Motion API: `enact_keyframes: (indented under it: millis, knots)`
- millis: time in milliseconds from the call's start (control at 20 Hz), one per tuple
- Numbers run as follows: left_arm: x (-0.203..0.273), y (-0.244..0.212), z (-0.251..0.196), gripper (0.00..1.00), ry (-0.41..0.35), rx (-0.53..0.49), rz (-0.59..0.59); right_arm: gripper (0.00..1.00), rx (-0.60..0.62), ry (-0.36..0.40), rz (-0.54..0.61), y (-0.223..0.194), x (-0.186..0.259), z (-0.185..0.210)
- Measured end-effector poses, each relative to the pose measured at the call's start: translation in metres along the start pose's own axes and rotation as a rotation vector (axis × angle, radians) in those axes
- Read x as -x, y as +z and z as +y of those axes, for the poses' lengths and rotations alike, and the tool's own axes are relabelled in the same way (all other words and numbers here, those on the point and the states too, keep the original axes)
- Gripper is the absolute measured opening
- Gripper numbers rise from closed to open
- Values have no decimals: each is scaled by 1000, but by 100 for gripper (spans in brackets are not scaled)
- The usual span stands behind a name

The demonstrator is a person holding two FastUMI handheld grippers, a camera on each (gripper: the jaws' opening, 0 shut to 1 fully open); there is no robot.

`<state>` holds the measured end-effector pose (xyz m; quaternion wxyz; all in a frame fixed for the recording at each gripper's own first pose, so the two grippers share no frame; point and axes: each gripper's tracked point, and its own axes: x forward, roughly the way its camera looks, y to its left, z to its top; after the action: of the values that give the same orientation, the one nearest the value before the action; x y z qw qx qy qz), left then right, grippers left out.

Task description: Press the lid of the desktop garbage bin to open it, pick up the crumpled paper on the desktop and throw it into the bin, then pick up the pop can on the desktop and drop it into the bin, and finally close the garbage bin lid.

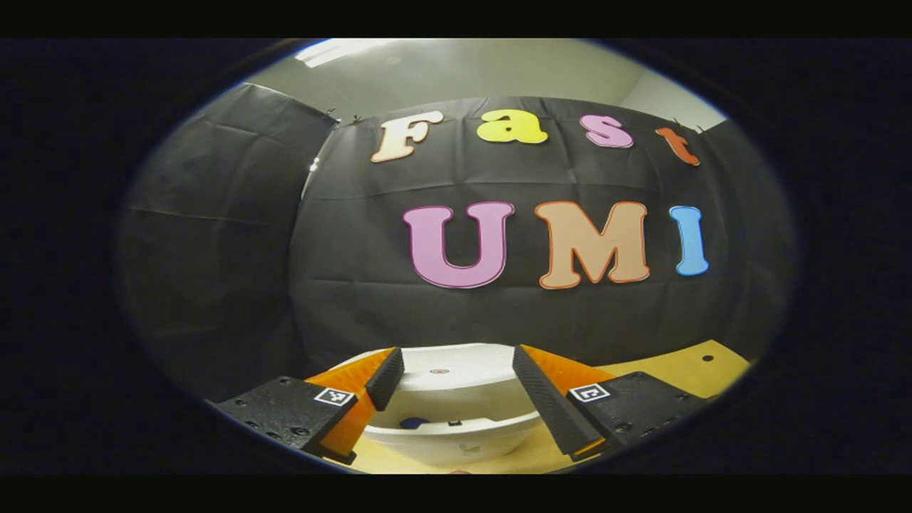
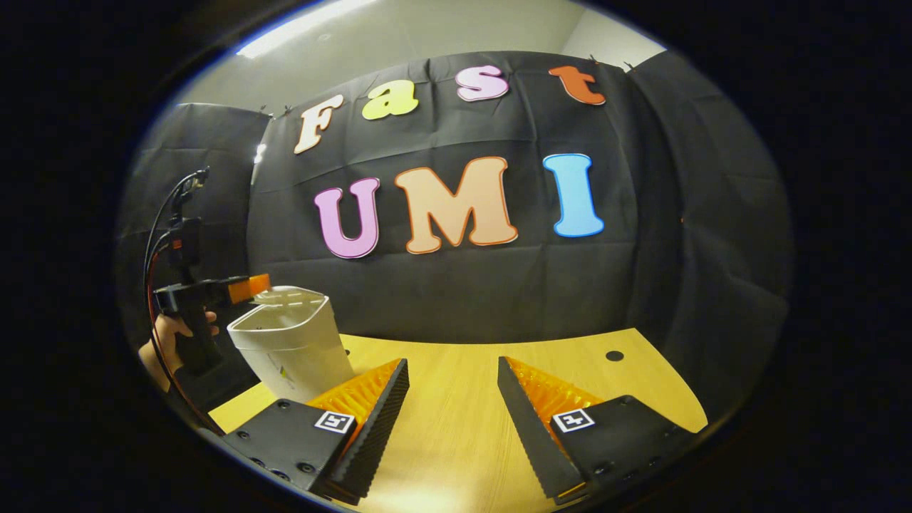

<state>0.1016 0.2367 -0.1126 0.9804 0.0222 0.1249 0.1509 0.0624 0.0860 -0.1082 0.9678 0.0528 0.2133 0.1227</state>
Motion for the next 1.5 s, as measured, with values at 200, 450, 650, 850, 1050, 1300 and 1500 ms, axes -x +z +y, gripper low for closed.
enact_keyframes:
  millis: [200, 450, 650, 850, 1050, 1300, 1500]
  knots:
    - [-1, -55, -1, 94, -8, -6, 128, 86, 90, 21, 42, -10, -4, 23]
    - [8, -57, -8, 99, -44, 77, 6, 86, 142, 40, 137, -35, -8, 26]
    - [3, -41, -5, 96, -45, 37, -77, 86, 145, 59, 131, -31, -2, 32]
    - [20, 4, -16, 93, -43, 20, -142, 87, 104, 65, 30, 2, 9, 22]
    - [59, 49, -67, 92, -98, -2, -203, 88, 39, 70, -41, 27, 22, -14]
    - [137, 40, -154, 92, -188, 75, -176, 96, 52, 36, -156, 49, 50, -57]
    - [181, 29, -207, 92, -274, 48, -192, 96, 59, -3, -202, 53, 72, -76]
